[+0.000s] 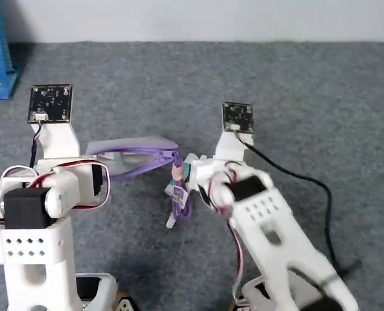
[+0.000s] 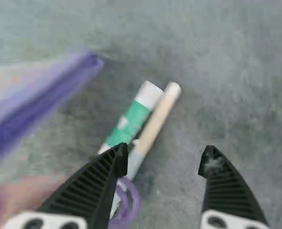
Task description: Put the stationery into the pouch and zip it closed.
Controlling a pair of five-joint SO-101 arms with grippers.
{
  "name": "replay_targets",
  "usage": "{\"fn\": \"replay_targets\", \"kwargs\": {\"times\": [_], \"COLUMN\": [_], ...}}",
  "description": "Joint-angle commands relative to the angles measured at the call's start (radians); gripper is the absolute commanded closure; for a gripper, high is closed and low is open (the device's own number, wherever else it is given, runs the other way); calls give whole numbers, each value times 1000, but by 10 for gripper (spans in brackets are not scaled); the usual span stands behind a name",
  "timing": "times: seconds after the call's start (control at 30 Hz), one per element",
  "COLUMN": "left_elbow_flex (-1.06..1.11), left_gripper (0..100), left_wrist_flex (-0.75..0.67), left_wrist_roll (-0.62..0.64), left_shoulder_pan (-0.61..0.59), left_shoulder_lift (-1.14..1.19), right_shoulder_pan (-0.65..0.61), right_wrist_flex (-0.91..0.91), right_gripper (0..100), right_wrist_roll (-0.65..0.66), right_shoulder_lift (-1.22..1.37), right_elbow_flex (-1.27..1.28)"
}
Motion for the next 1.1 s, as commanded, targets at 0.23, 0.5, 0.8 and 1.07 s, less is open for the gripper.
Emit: {"fn": "replay_targets", "kwargs": {"times": [0.23, 0.5, 0.8, 1.07], "left_elbow_flex": [-7, -5, -5, -5], "left_gripper": [988, 988, 988, 988], "left_wrist_flex": [8, 8, 8, 8], "left_wrist_roll": [6, 6, 6, 6], "left_shoulder_pan": [-8, -8, -8, -8], "left_shoulder_lift": [-3, -3, -3, -3], "right_shoulder_pan": [2, -38, -44, 15], "right_wrist_flex": [13, 10, -35, 53], "right_gripper": [748, 747, 749, 779], "right_wrist_roll": [-120, -143, -141, -137], "right_shoulder_lift": [470, 618, 737, 788], "right_elbow_flex": [-373, -499, -528, -528]}}
